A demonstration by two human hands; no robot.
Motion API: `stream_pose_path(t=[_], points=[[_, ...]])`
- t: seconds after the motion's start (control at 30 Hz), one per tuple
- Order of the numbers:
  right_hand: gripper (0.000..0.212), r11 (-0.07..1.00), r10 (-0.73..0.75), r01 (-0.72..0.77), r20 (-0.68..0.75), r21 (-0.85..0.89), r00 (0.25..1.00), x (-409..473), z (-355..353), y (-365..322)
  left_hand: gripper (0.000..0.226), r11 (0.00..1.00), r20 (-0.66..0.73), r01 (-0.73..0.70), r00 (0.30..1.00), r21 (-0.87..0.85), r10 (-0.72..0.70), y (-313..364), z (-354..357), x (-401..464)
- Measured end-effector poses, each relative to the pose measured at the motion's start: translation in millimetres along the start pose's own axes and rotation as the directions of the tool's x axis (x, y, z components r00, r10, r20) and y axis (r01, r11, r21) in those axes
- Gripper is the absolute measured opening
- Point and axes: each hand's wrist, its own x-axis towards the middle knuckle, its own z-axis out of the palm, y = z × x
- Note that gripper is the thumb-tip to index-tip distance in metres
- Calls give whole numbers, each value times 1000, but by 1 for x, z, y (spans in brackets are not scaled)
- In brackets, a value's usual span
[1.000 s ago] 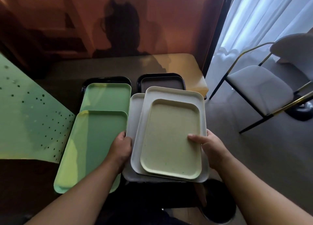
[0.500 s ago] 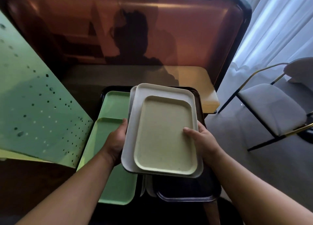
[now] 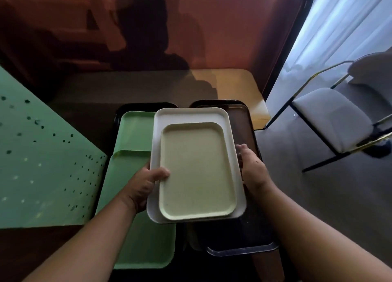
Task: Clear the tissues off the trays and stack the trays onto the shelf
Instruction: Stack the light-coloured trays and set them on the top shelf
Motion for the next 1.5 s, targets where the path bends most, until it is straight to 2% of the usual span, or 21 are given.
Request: stream_pose_path(t=[0.07, 0.13, 0.23, 0.43, 0.53, 0.63, 0.77, 0.87, 0.93, 1.03, 1.1, 1.2, 1.27, 1.4, 1.5], points=[[41, 983, 20, -51, -174, -175, 985, 16, -13, 10, 67, 1000, 1, 8, 1000, 1, -8, -5, -3, 3], [53, 864, 64, -201, -295, -461, 953, 29, -26, 16, 78, 1000, 6, 12, 1000, 11, -12, -7, -4, 5], [64, 687, 134, -328, -332, -648, 934, 40, -33, 17, 79, 1000, 9, 1, 1000, 16, -1, -10, -4, 7], [50, 627, 177, -408, -388, -663, 904, 58, -36, 25, 79, 1000, 41, -4, 999, -31, 5, -17, 12, 10], [52, 598, 174, -421, -402, -682, 899, 58, -41, 28, 71, 998, 41, -18, 999, -61, 21, -19, 23, 12], [54, 602, 246, -431, -357, -672, 901, 59, -46, 28, 65, 997, 38, -26, 999, -76, 29, -20, 31, 15], [26, 538, 253, -380, -286, -752, 924, 58, -53, 26, 58, 995, 33, -29, 999, -93, 33, -21, 38, 15], [17, 547, 232, -353, -268, -759, 935, 56, -54, 26, 55, 994, 30, -40, 999, -99, 44, -21, 40, 12], [20, 627, 210, -350, -281, -696, 936, 55, -54, 26, 54, 994, 32, -45, 998, -97, 49, -22, 40, 9], [26, 866, 208, -319, -303, -386, 930, 50, -56, 25, 51, 993, 26, -60, 998, -105, 63, -20, 40, 5], [35, 936, 218, -278, -264, -216, 939, 49, -61, 28, 49, 993, 21, -72, 997, -97, 75, -18, 43, 2], [27, 970, 221, -238, -205, -57, 953, 24, -60, 15, 45, 991, 17, -85, 996, -105, 87, -16, 47, -4], [36, 980, 200, -198, -178, 30, 963, 3, -61, 8, 48, 990, 12, -93, 995, -108, 95, -13, 51, -8], [34, 995, 69, -60, -109, 84, 992, -23, -70, 12, 50, 986, -15, -133, 991, -102, 133, -8, 58, -16], [76, 979, 32, -25, -32, 205, 999, -31, -76, 19, 63, 984, -19, -150, 989, -99, 149, -6, 57, -23]])
